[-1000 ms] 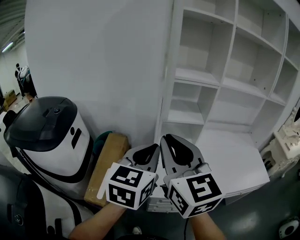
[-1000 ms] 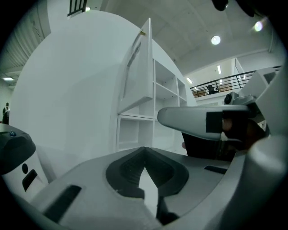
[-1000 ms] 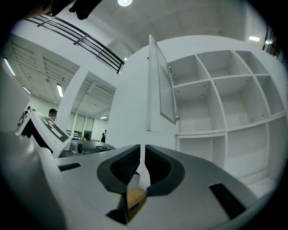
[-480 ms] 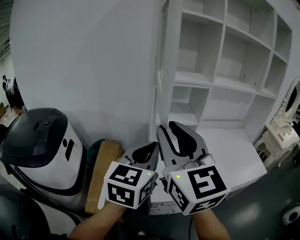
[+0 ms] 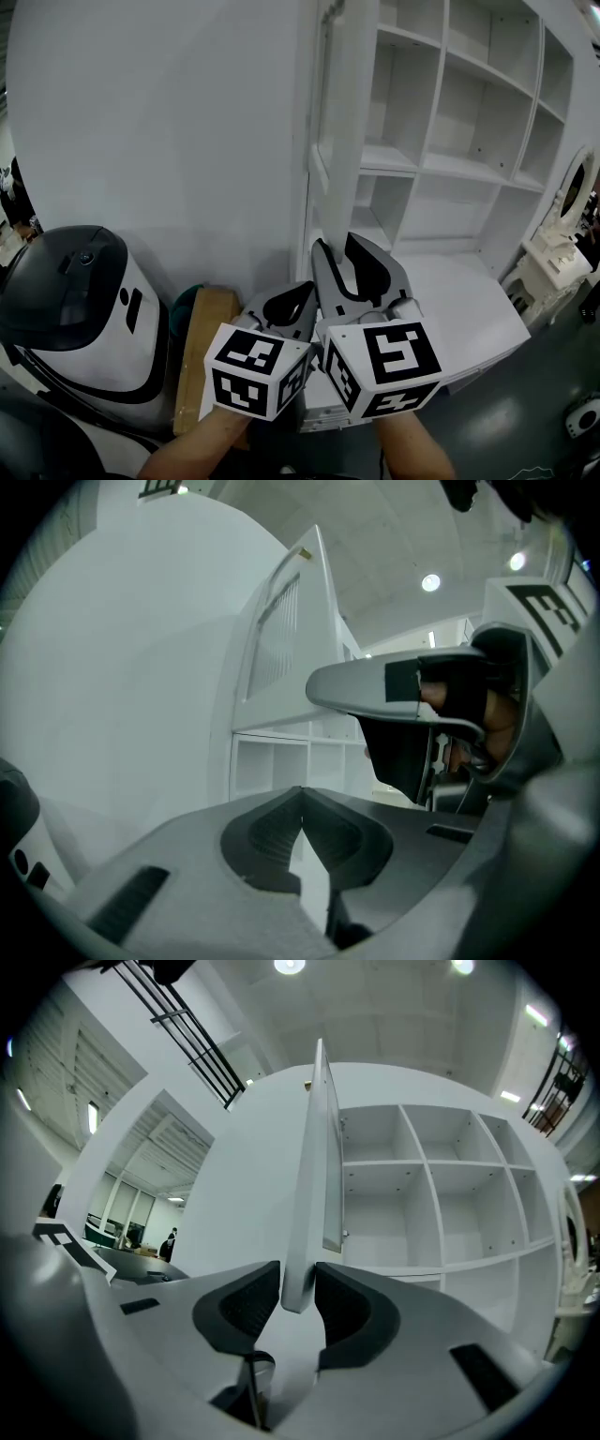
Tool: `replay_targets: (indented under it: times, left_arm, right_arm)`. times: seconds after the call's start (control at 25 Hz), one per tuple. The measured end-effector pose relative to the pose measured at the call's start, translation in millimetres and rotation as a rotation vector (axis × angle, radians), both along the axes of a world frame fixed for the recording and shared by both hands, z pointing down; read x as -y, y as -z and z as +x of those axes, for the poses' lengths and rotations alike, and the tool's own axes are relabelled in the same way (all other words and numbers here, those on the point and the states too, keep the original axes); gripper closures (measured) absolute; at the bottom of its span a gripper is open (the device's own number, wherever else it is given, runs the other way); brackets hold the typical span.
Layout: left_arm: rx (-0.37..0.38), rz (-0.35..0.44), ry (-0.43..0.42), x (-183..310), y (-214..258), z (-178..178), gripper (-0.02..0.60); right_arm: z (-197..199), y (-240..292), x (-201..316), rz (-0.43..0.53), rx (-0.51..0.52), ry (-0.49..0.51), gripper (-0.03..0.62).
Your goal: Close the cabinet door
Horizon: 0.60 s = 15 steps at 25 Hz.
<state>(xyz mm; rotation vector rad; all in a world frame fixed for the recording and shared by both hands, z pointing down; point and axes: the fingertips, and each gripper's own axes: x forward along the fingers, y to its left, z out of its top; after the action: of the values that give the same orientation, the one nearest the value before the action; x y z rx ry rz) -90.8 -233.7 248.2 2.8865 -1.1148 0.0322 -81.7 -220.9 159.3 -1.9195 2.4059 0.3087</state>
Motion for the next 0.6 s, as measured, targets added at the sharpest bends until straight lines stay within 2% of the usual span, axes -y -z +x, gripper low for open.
replay_targets:
  times: [0.12, 0.6]
  left_arm:
    - [-0.01, -0.002, -0.013, 0.9, 1.5, 0.5, 0.569]
    - [-0.018, -0.002, -0.047, 6.8, 1.3, 6.4, 0.569]
  right_arm:
    - [3.1, 0.4, 1.1, 0.0, 0.002, -0.024, 0.485]
    - [12.5, 0.7, 0.0, 0.015, 0.031, 0.004, 0.49]
